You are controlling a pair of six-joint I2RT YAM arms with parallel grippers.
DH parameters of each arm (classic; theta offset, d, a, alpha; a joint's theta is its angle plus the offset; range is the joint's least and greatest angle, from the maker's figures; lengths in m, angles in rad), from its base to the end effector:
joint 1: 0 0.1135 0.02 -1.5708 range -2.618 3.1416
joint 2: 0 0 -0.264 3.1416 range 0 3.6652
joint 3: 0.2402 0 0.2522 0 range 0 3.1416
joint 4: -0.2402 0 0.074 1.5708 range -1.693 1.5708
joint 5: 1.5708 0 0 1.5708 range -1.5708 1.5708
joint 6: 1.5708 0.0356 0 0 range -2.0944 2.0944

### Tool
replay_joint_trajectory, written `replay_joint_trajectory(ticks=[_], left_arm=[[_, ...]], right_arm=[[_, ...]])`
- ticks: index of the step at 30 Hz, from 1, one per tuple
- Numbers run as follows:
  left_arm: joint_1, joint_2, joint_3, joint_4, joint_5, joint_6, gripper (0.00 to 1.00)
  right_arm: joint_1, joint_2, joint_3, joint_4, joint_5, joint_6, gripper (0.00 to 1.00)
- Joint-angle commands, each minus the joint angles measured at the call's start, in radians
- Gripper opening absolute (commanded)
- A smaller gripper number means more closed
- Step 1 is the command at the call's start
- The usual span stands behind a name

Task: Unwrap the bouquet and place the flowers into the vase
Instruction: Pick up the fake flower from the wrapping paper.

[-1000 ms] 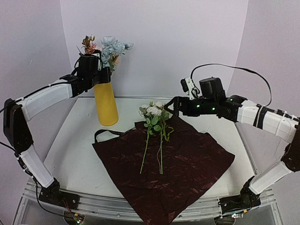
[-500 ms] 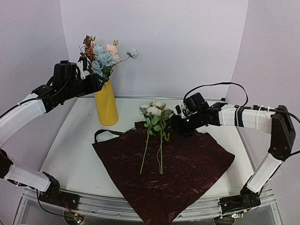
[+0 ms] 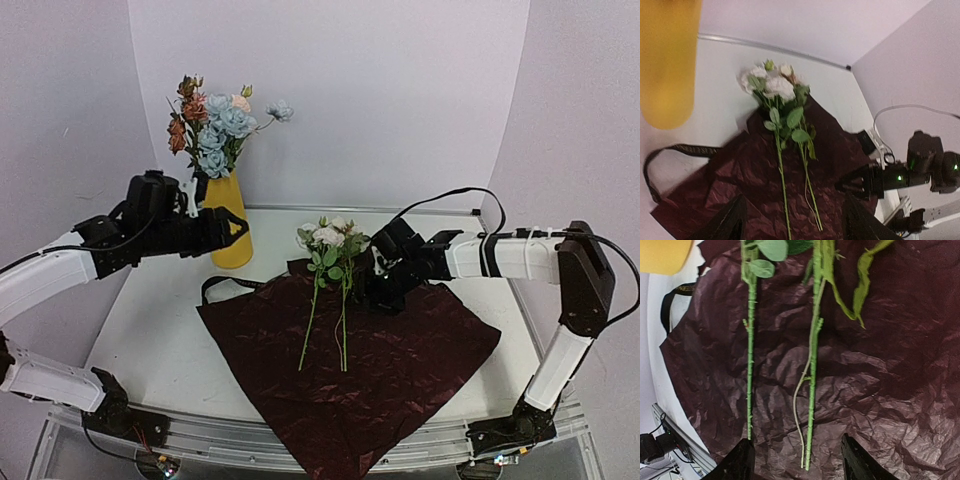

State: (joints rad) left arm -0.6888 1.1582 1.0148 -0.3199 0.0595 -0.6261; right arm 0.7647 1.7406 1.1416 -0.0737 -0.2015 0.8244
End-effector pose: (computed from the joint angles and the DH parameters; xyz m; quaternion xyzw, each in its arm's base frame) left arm 0.2018 -0.1689 0.3308 0.0423 0.8493 -0.3413 0.4006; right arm 0.2735 0.2723 0.2173 -0.0169 0.8972 0.3717 0.2379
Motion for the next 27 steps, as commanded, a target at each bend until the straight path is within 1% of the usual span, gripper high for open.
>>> replay_joint_trajectory(ticks=[1,4,8,11,14,18,22,27], left_arm=[[-0.105,0.086,-0.006,0.003,-0.026,-0.110,0.61],[-0.132,0.154,-0.001,0.012,-0.026,-0.192,0.59],[-0.183,0.238,0.040,0.019,-0.042,-0.224,0.58],[-0.209,0.309,0.073,0.019,-0.024,-0.258,0.54],[-0.233,0.377,0.094,0.019,-0.019,-0.325,0.48],[-0.267,0.471,0.114,0.011,-0.027,-0.381,0.47],[-0.289,0.583,0.166,-0.016,-0.025,-0.360,0.49],[-0.310,0.707,0.286,-0.089,-0.034,-0.290,0.53]], right_arm=[[0.004,0.002,0.046,-0.059,0.033,0.022,0.59],[0.004,-0.026,0.044,-0.063,0.060,0.016,0.59],[0.004,-0.066,0.019,-0.067,0.076,0.013,0.59],[0.004,-0.088,-0.002,-0.069,0.074,0.016,0.59],[0.004,-0.117,-0.019,-0.072,0.086,0.016,0.59],[0.004,-0.154,-0.034,-0.081,0.113,0.012,0.60],[0.004,-0.210,-0.066,-0.084,0.138,0.010,0.61],[0.004,-0.252,-0.098,-0.083,0.154,0.011,0.62]])
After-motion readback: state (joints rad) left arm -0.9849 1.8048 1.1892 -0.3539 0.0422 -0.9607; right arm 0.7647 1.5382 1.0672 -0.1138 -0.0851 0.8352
